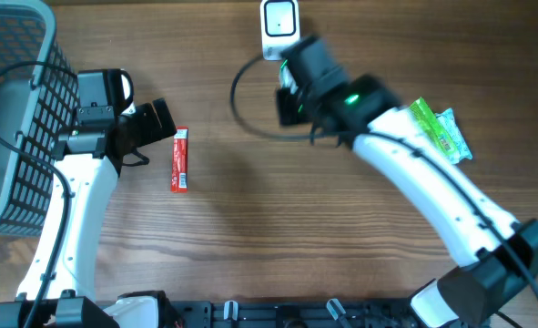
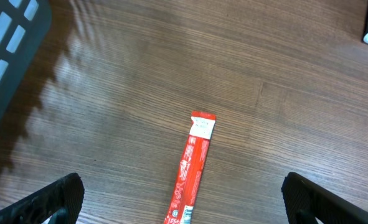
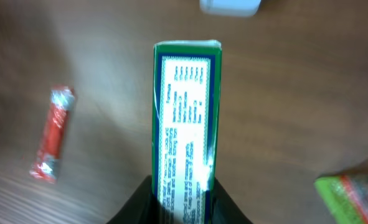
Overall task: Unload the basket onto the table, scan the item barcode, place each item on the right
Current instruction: 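Hold the green box's barcode side at the scanner window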
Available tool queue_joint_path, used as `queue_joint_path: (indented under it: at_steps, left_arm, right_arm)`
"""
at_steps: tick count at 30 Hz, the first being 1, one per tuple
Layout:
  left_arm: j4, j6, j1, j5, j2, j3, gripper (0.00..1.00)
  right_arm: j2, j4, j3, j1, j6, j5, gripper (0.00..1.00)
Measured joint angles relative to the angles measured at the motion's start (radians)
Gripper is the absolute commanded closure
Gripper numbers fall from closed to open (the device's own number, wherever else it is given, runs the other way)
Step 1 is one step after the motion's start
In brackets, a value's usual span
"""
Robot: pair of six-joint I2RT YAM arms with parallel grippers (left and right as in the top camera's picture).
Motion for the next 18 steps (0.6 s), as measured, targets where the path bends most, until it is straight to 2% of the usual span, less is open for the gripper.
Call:
queue_joint_path:
  at_steps: [2, 3, 6, 10, 14, 18]
  left_arm:
    - [0.0, 0.0, 0.0, 0.0, 0.0, 0.0, 0.0]
    - [0.0, 0.0, 0.0, 0.0, 0.0, 0.0, 0.0]
    - [0.0, 0.0, 0.0, 0.0, 0.0, 0.0, 0.0]
    - [0.0, 0.0, 0.0, 0.0, 0.0, 0.0, 0.0]
    - [0.0, 0.0, 0.0, 0.0, 0.0, 0.0, 0.0]
    - [0.0, 0.0, 0.0, 0.0, 0.0, 0.0, 0.0]
  right_arm:
    - [0.007, -0.064, 0.153, -0.045, -0.014, -0.025, 0.83]
    - [0.012, -0.089, 0.229, -0.063, -0.019, -0.032, 0.79]
    - [0.041, -0.081, 0.373, -0.085, -0.042, -0.04, 0.78]
    - [0.13, 0.042, 0.394, -0.084, -0.085, -0.054, 0.78]
    - [0.29, 0.16, 0.394, -0.085, -0.128, -0.038, 0.85]
    - [0.465, 0.307, 0.393, -0.085, -0.146, 0.014, 0.86]
